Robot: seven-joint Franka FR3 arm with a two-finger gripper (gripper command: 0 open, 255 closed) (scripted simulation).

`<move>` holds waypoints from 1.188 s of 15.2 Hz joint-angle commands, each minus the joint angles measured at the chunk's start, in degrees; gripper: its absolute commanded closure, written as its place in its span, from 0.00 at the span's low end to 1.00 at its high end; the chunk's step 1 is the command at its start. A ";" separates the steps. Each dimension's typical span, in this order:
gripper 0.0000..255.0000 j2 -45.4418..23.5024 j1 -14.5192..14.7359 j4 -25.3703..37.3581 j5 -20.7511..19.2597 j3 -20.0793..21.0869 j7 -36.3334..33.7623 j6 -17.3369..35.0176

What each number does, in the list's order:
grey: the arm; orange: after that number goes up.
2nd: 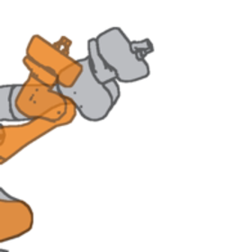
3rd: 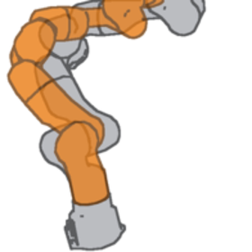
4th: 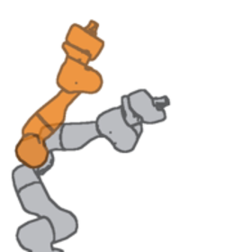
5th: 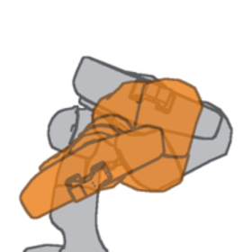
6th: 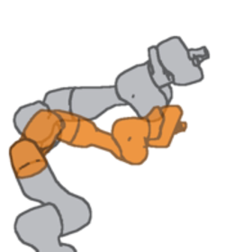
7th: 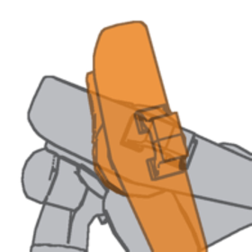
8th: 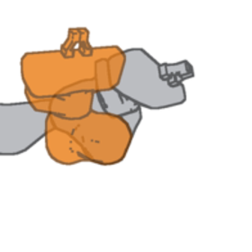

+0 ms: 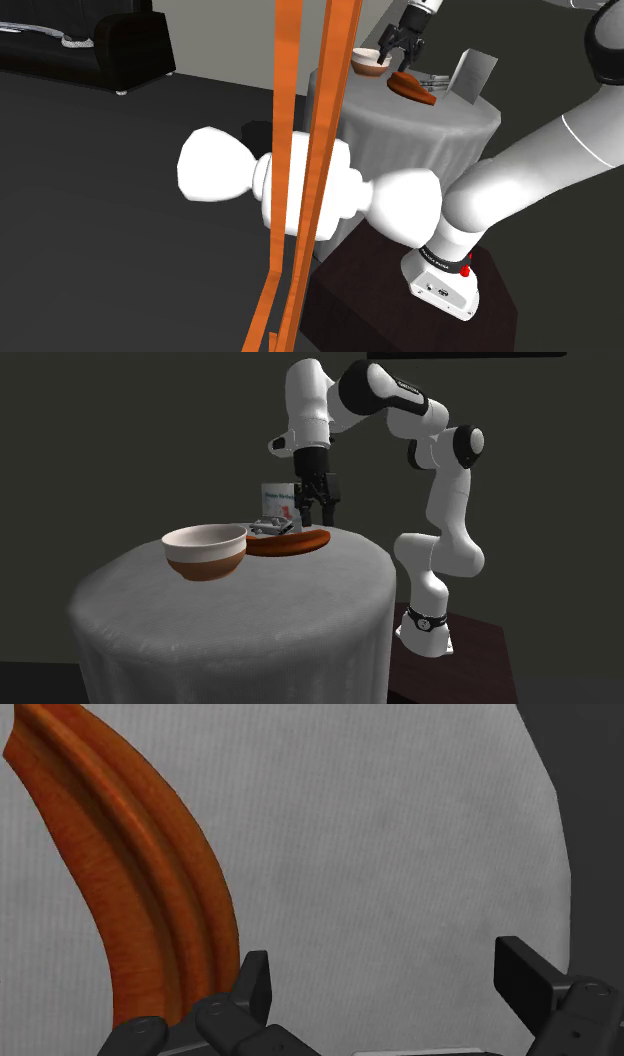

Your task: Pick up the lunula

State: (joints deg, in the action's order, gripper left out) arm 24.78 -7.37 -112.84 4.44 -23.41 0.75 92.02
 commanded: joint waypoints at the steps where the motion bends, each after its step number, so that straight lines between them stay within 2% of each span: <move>1: 0.00 -3.20 -0.53 3.07 1.59 -3.01 1.40 -0.62; 8: 0.00 -15.56 -3.01 13.80 9.61 -13.63 7.24 -4.14; 17: 0.00 -14.42 -3.24 6.98 9.01 -13.27 8.37 1.65; 18: 1.00 -14.63 -3.18 7.20 9.14 -13.27 8.34 1.60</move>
State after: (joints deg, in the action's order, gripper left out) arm 10.19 -10.56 -105.51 13.56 -36.67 9.03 93.47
